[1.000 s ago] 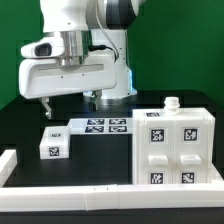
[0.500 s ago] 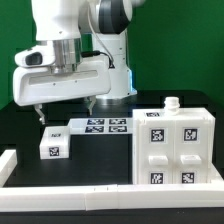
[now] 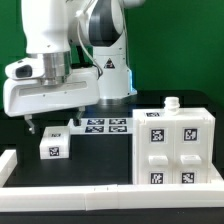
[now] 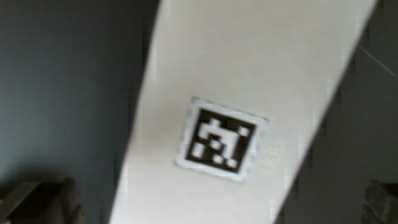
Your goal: Assemble cabinet
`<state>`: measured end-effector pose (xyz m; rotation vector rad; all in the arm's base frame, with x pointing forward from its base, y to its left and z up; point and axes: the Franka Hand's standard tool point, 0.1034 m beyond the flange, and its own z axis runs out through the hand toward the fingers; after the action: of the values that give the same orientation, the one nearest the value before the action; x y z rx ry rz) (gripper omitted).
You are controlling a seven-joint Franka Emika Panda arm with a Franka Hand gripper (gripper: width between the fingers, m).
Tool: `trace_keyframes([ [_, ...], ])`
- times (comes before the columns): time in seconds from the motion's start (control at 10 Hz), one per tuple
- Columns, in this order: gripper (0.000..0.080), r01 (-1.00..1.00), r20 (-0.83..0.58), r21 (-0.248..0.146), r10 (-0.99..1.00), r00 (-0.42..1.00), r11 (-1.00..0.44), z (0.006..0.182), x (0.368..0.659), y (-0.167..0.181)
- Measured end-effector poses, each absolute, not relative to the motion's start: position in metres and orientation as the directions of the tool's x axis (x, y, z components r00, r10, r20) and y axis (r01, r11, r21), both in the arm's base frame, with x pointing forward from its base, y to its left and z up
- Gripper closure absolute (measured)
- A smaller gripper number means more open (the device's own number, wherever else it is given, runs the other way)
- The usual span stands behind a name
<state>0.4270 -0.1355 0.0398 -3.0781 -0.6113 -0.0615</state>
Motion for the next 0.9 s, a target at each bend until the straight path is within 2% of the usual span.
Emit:
trace_keyframes([
  [0.3, 0.0002, 0.387, 0.049, 0.017, 0.388, 0.921, -0.922, 0.031, 0.425, -0.134],
  [0.7, 0.0002, 0.397, 0.038, 0.012, 0.397, 0.917, -0.918, 0.010, 0.416, -0.138],
  [0.9, 0.0002, 0.396, 0.034, 0.010, 0.396, 0.917, -0.918, 0.006, 0.413, -0.138],
])
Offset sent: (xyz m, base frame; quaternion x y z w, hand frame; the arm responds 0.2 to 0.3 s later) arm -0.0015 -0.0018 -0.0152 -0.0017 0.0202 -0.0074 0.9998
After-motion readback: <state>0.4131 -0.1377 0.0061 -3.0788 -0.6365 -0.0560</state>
